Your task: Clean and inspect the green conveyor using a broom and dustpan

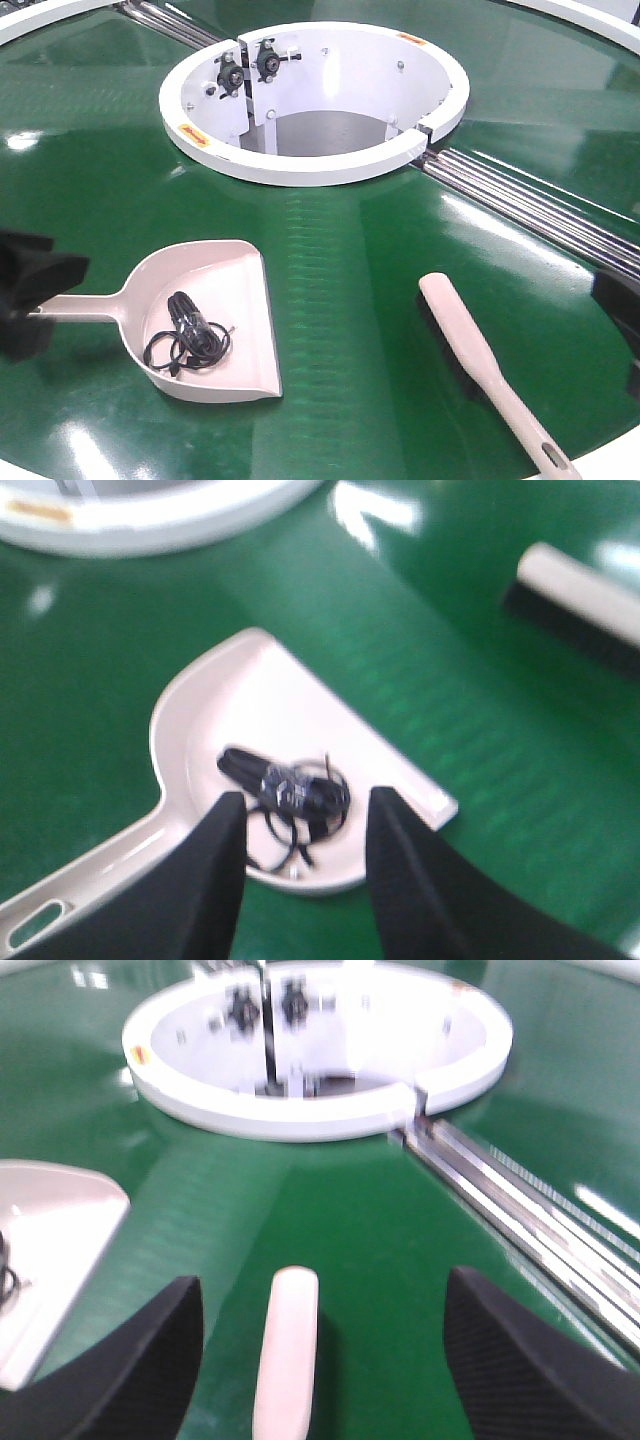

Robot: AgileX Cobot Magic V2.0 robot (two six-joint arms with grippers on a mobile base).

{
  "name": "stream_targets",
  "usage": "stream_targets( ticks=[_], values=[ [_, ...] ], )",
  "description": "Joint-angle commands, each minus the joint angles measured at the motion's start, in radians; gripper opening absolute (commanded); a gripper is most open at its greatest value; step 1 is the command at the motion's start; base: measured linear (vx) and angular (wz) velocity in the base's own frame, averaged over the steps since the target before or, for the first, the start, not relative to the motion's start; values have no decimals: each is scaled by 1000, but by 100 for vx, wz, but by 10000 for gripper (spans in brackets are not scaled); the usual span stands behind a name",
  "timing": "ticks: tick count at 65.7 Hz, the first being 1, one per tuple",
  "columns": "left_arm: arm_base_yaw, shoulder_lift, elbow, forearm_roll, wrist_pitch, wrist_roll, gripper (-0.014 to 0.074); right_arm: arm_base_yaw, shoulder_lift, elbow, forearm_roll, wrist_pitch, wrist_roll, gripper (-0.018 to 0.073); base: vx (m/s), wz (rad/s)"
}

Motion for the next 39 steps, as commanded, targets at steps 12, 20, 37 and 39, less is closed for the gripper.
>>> stream_targets(
  ticks=[12, 20, 37, 39],
  values=[
    [0, -461, 374, -70, -375, -11, 240, -4, -242, 137, -16, -153, -12, 495, 0, 0],
    [0, -594, 500, -69, -443, -11, 240, -4, -291, 228, -23, -229, -41, 495, 0, 0],
    [0, -632, 603, -69, -547, -11, 231, -4, -289, 370, -19, -470, -47, 437, 0, 0],
    [0, -632, 603, -69, -546, -11, 211, -4, -289, 370, -19, -471, -47, 395, 0, 0]
  ],
)
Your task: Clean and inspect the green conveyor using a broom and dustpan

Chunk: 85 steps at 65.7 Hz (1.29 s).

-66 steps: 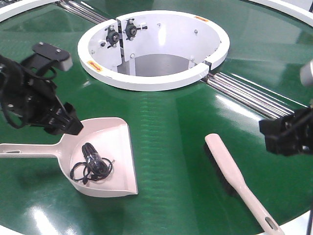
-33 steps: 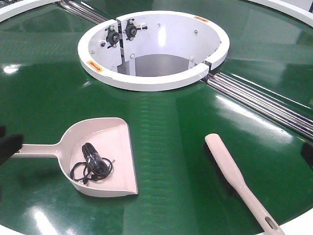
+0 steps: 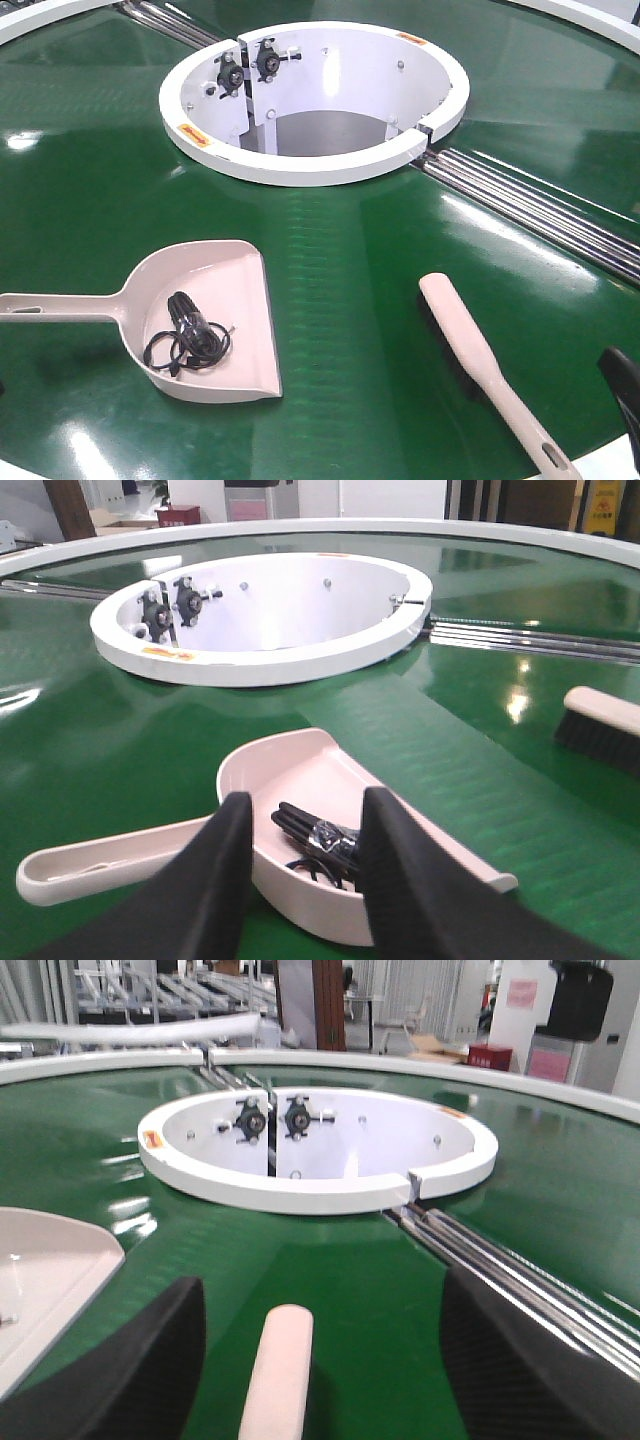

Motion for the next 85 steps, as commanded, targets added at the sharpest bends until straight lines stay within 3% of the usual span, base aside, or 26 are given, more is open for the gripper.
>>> stream_targets(
  ticks=[1, 9, 12, 61, 67, 71, 78, 81, 85],
  values=[
    [0, 8, -26, -20, -89, -11, 192, -4, 11, -20, -9, -124, -8, 364, 0, 0],
    [0, 8, -26, -20, -84, -11, -9, -4, 11, -20, -9, -120, -8, 79, 0, 0],
    [0, 8, -26, -21, -86, -11, -9, -4, 11, -20, -4, -120, -5, -16, 0, 0],
    [0, 8, -26, -20, -112, -11, -8, -4, 11, -20, -4, -120, -1, -8, 0, 0],
    [0, 0, -13, 31, -116, -16, -8, -4, 11, -20, -4, -119, -1, -8, 0, 0],
    [0, -3, 3, 105, -132, -88, -8, -4, 11, -20, -4, -119, -1, -8, 0, 0],
    [10, -12, 63, 311, -221, -360, -8, -4, 11, -20, -4, -119, -1, -8, 0, 0],
    [24, -23, 98, 371, -253, -439, -8, -4, 11, -20, -4, -119, -1, -8, 0, 0],
    [47, -44, 147, 394, -288, -473, -8, -4, 11, -20, -4, -119, -1, -8, 0, 0]
  ],
)
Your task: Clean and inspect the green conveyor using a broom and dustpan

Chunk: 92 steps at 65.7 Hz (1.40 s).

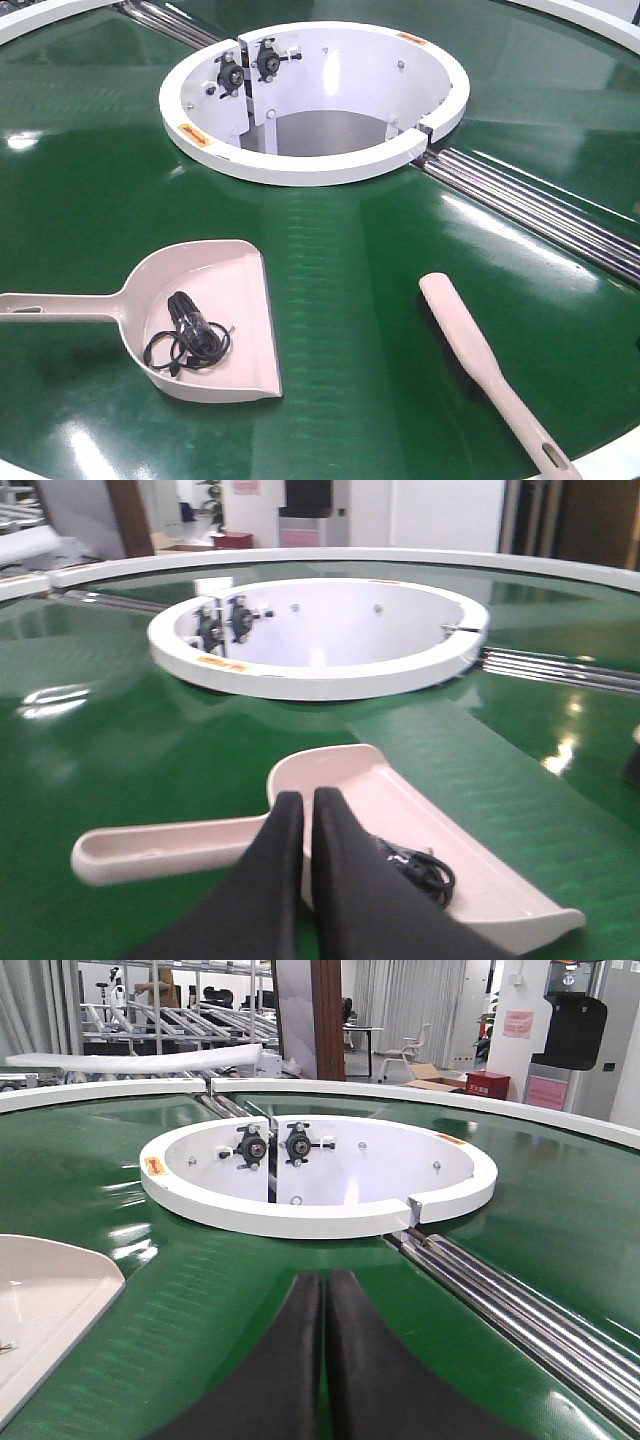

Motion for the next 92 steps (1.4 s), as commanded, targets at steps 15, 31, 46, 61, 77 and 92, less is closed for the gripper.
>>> stream_targets(
  ticks=[15, 31, 46, 61, 77, 92],
  values=[
    [101, -187, 130, 70, -108, -102, -8, -4, 11, -26, -5, -77, -2, -8, 0, 0],
    [102, -181, 130, 69, -113, -93, -7, -4, 11, -26, -5, -77, -2, -8, 0, 0],
    [102, -180, 130, 69, -109, -93, -7, -4, 11, -26, -5, -77, -2, -8, 0, 0],
    [102, -180, 129, 69, -109, -93, -7, -26, 14, -30, 23, -96, 25, -8, 0, 0],
    [101, -180, 129, 69, -109, -93, -7, -26, 14, -30, 23, -88, 25, -8, 0, 0],
    [101, -180, 129, 69, -109, -93, -7, -26, 14, -30, 22, -90, 24, -8, 0, 0]
  ],
)
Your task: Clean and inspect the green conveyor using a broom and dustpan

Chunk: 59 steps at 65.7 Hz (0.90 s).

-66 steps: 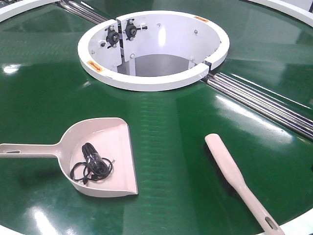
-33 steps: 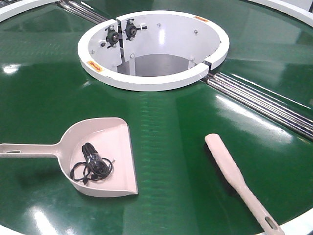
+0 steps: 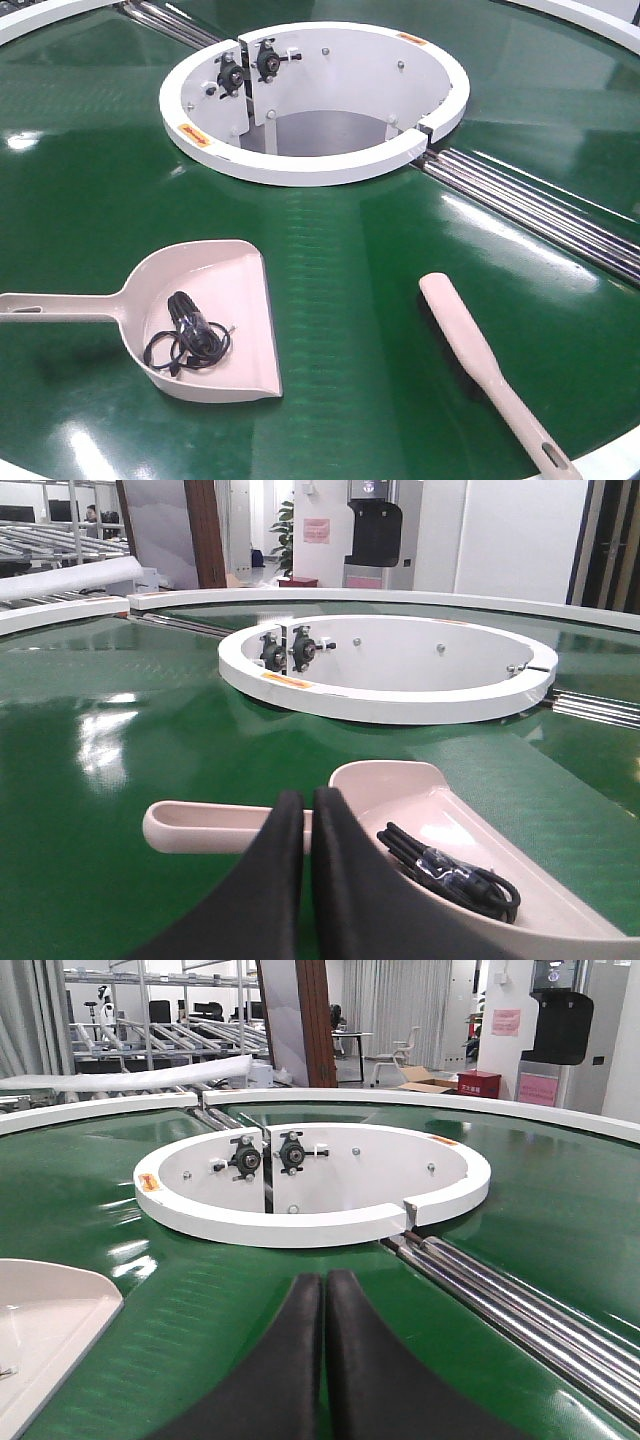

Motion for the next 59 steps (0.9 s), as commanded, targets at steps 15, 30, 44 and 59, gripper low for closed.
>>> stream_targets(
  ticks=[15, 30, 44, 59],
  values=[
    [0, -14, 10, -1, -67, -2, -6, -4, 14, -29, -44, -40, -101, -8, 0, 0],
    [0, -14, 10, -1, -67, -2, -6, -246, 13, -10, 19, -30, -32, -8, 0, 0],
    [0, -14, 10, -1, -67, -2, -6, -269, -91, 201, -78, -207, 51, -8, 0, 0],
    [0, -14, 10, -1, -67, -2, -6, -269, -227, 206, -79, -80, 81, -8, 0, 0]
  ],
)
